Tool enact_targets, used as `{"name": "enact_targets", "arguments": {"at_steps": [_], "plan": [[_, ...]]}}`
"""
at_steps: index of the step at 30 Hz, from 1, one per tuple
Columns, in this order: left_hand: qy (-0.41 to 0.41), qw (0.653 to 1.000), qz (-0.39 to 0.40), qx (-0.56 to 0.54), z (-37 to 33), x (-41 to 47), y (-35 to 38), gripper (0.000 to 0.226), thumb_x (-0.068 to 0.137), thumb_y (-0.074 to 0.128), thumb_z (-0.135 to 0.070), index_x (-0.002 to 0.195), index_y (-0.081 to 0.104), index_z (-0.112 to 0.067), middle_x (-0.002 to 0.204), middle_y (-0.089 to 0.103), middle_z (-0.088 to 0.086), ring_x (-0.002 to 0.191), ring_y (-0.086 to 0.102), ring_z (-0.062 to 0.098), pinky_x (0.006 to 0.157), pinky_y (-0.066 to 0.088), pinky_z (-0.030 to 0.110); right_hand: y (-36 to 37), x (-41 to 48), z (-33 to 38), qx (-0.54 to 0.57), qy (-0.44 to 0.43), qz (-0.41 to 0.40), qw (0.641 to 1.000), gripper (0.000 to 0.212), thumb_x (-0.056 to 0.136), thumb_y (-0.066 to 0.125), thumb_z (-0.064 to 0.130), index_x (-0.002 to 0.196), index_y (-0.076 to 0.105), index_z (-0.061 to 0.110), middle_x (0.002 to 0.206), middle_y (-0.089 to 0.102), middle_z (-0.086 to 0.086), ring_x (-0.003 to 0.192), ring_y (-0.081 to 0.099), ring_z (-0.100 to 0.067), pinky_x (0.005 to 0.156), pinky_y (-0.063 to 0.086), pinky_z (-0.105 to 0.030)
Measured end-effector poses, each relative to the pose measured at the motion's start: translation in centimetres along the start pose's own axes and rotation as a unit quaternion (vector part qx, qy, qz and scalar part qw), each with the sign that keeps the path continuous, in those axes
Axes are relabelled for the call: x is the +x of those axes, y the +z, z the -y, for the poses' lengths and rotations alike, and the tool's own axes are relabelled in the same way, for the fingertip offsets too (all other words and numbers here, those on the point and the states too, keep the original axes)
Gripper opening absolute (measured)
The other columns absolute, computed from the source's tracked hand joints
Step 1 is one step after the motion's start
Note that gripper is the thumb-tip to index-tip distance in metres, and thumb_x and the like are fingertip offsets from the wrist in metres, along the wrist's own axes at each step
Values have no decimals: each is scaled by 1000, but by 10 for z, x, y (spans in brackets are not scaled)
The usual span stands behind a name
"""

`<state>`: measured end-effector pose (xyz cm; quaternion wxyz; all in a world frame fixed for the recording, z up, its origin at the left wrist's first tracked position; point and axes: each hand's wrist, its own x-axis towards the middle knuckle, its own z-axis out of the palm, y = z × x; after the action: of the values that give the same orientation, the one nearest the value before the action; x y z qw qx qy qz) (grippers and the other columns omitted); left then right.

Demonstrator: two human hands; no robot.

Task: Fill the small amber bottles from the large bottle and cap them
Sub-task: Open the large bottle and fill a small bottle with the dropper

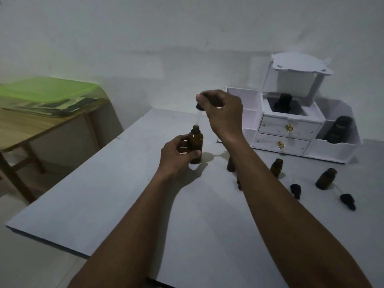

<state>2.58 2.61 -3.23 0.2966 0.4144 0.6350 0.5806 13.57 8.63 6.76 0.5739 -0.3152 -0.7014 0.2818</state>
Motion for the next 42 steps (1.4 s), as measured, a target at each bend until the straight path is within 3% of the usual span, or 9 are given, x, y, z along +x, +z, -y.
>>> {"name": "enact_targets", "arguments": {"at_steps": [4,7,10,14,19,23,27,34,42], "plan": [[92,991,-78,53,-3,-4,0,78,77,90,-25,144,51,-28,141,59,2,121,57,17,97,54,36,-22,11,17,37,-22,-37,998,13,88,74,24,96,76,14,81,76,5,74,73,-4,76,58,-19],[241,951,-175,77,-10,-18,-2,58,80,86,-33,131,61,-22,117,70,-1,100,66,9,78,57,22,-49,15,23,49,-18,-57,997,12,89,73,25,98,74,16,85,76,6,77,74,-4,75,59,-21],[294,941,-163,48,-19,-34,7,27,83,83,-22,107,72,-14,88,74,-5,80,71,9,73,60,27,-78,13,17,37,3,-57,998,12,90,73,26,99,73,18,87,75,7,78,73,-1,74,59,-19],[219,974,-31,36,-24,-46,39,19,83,84,-16,100,75,-18,78,73,-2,72,71,12,72,61,32,-104,8,2,30,39,-48,998,12,89,73,24,100,74,18,84,75,8,75,72,0,70,56,-15],[93,992,48,76,-22,-39,73,59,83,84,-19,137,59,-21,113,61,-8,101,61,9,75,49,12,-114,6,-13,-6,78,-16,997,18,89,73,25,102,76,14,83,75,7,76,72,-1,72,56,-22],[-7,998,66,4,-22,-32,88,63,81,85,-15,138,57,-23,122,63,-3,109,64,18,90,57,34,-113,4,-22,-17,88,-10,996,19,89,72,28,103,75,15,87,76,6,77,72,1,77,57,-23],[-94,987,77,-104,-14,-29,97,58,70,91,-6,116,68,-33,116,68,3,102,70,29,82,60,57,-111,3,-30,-27,93,-9,995,19,89,72,28,103,75,15,87,75,8,76,72,3,78,57,-22],[-29,995,86,-42,-12,-30,95,36,77,87,-5,98,69,-28,100,72,-5,89,73,15,77,63,33,-105,3,-38,-55,101,0,993,20,89,72,32,104,75,18,84,73,13,74,69,7,78,56,-18],[2,995,99,-3,-17,-32,92,36,80,84,-5,81,63,-33,91,67,-16,83,64,3,60,45,8,-103,1,-40,-71,94,18,993,21,88,72,32,103,75,17,89,74,8,71,69,9,78,57,-19]]}}
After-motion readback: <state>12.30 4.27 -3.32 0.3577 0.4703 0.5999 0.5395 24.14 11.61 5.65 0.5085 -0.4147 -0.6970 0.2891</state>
